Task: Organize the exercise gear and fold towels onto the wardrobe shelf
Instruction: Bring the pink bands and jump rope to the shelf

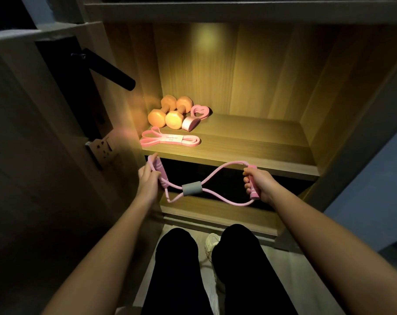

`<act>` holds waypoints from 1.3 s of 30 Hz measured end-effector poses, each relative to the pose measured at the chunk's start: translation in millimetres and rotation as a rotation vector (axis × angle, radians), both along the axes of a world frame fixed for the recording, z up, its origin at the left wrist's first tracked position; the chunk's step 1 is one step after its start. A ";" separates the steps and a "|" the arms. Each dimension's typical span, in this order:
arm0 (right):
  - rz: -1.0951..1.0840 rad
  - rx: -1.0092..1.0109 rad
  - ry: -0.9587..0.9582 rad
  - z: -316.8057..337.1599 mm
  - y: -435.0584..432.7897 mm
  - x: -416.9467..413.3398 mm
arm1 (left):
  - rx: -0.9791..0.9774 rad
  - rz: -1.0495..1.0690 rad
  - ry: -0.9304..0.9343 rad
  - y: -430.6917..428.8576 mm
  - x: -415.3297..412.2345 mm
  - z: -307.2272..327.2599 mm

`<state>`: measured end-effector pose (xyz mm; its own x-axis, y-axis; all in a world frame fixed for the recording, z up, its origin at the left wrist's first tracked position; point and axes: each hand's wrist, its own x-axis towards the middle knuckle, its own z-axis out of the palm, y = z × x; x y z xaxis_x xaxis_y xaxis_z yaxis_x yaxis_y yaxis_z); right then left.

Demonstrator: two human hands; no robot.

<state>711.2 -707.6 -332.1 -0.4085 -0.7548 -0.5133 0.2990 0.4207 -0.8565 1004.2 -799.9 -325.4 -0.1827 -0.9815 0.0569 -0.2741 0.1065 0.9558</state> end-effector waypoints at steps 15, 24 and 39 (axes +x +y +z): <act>-0.075 0.070 0.015 -1.2 5.0 -31.9 | -0.017 0.288 -0.135 -10.5 11.5 -8.2; -0.207 0.161 0.083 -9.2 5.0 -42.7 | 0.069 -0.118 -0.112 -12.1 29.1 -4.9; -0.226 0.169 0.252 -12.9 2.1 -41.7 | 0.462 0.318 0.049 -18.7 30.0 -15.2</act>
